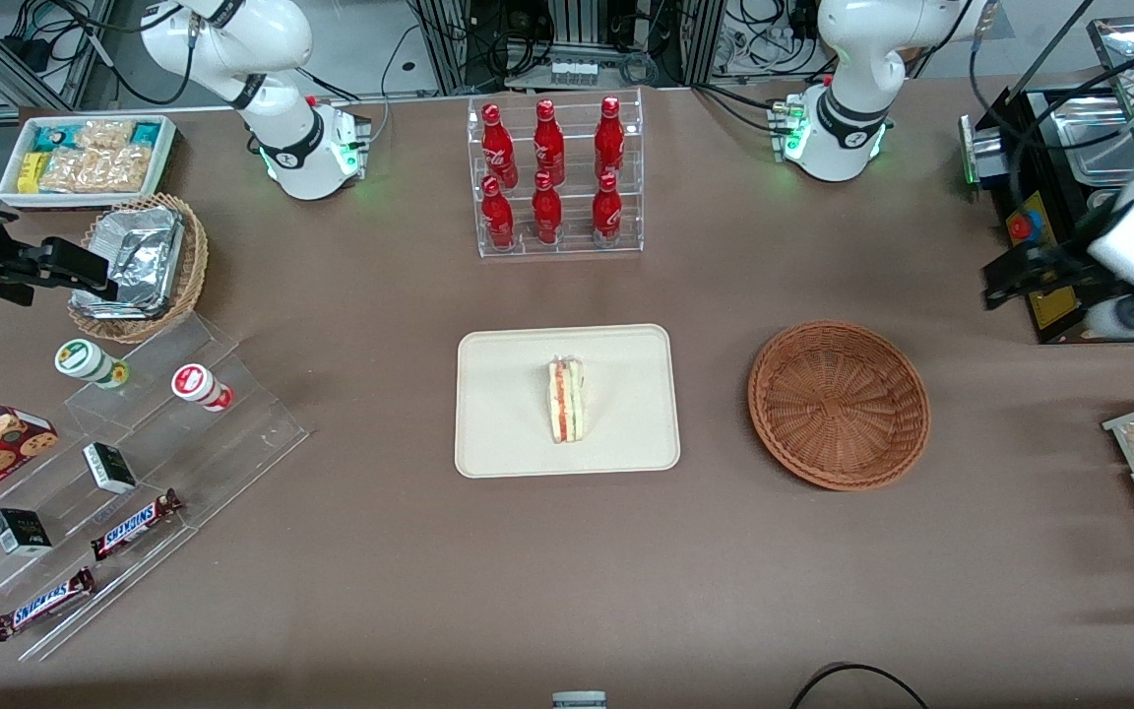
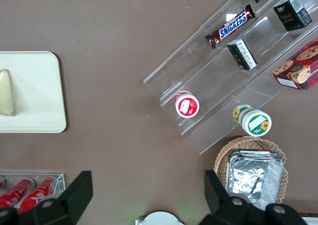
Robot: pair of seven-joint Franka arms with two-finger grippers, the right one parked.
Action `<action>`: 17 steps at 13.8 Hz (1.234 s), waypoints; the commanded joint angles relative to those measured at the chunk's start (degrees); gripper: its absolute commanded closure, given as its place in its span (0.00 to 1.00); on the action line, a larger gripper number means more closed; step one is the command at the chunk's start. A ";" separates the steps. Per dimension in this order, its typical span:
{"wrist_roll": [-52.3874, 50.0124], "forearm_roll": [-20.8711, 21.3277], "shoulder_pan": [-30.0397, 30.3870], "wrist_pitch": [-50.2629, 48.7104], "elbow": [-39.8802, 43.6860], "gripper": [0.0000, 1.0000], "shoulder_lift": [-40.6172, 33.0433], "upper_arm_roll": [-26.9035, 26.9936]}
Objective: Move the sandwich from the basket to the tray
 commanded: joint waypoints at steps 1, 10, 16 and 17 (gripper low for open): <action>2.51 -0.56 -3.53 -0.10 -2.11 0.00 -1.54 4.14; 5.33 0.06 -4.07 3.94 -9.05 0.00 -7.08 6.79; 5.24 -0.38 -4.16 3.41 -6.24 0.00 -6.11 6.79; 5.24 -0.38 -4.16 3.41 -6.24 0.00 -6.11 6.79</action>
